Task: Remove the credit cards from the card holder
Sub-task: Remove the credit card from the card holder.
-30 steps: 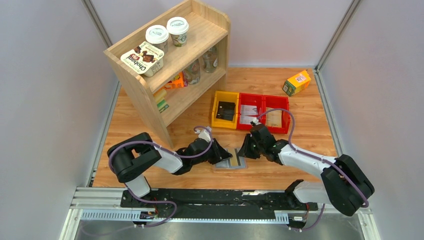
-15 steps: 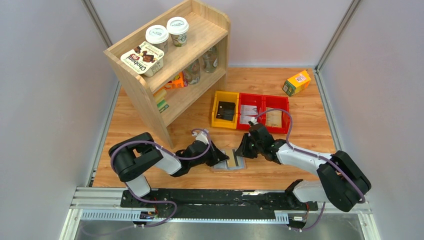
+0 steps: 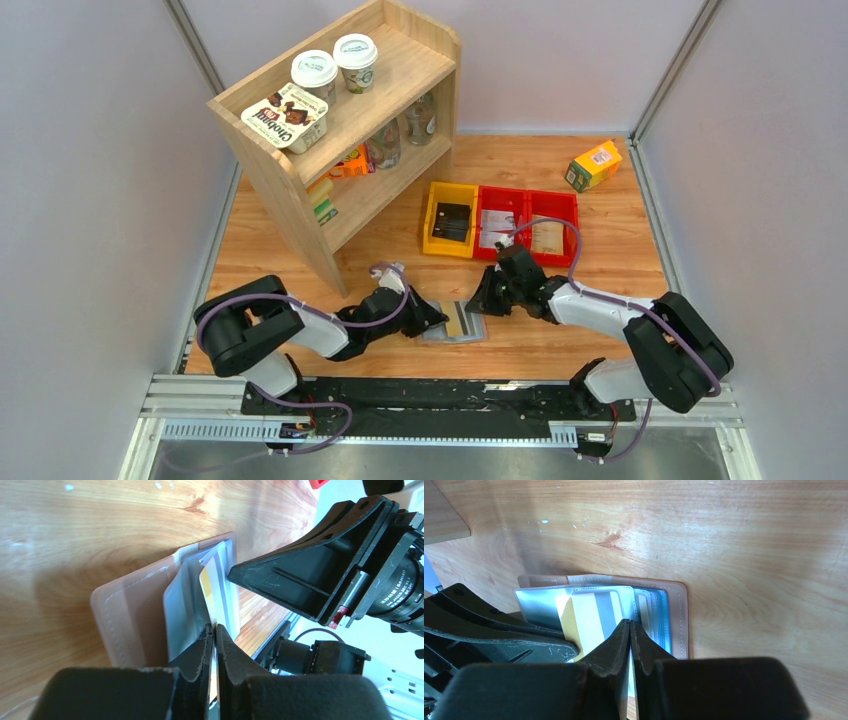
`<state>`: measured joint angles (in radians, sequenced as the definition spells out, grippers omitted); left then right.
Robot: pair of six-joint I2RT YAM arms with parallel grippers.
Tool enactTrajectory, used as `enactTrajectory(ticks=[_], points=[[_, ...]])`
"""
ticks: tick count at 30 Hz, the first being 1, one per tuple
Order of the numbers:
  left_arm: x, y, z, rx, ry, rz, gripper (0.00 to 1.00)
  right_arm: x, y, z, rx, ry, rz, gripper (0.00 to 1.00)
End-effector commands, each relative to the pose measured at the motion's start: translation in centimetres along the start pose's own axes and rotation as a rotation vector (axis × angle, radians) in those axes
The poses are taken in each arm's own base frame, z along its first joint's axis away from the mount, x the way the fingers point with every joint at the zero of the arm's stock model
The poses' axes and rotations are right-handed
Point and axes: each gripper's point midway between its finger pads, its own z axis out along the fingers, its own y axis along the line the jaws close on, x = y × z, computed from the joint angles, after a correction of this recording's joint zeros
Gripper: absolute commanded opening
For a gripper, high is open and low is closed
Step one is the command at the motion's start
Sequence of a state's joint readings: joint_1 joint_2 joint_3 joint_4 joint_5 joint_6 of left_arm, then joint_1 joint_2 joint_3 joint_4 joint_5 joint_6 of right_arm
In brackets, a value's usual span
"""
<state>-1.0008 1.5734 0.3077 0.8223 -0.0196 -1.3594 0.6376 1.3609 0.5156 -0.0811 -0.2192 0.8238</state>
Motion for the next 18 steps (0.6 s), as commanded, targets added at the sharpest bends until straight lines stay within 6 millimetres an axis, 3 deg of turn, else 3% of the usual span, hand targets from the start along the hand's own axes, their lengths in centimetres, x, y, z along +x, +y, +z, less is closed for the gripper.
enactTrajectory(ticks=[1, 9, 13, 17, 18], points=[[-0.7, -0.9, -0.9, 0.025, -0.041, -0.038, 0.1, 2.6, -5.3, 0.1, 0.195, 0.076, 0.024, 0.1], [-0.6, 0.6, -1.7, -0.033, -0.043, -0.057, 0.0, 2.5, -5.2, 0.1, 0.19, 0.071, 0.027, 0.09], [-0.6, 1.8, -2.6, -0.084, -0.048, -0.042, 0.0, 2.2, -4.7, -0.1, 0.166, 0.059, 0.02, 0.1], [-1.0, 2.2, -3.6, -0.133, -0.058, 0.017, 0.0, 1.6, -3.9, -0.4, 0.139, 0.038, 0.001, 0.14], [-1.5, 1.3, -3.8, -0.116, -0.074, 0.029, 0.0, 1.3, -3.5, -0.5, 0.128, 0.03, -0.005, 0.16]])
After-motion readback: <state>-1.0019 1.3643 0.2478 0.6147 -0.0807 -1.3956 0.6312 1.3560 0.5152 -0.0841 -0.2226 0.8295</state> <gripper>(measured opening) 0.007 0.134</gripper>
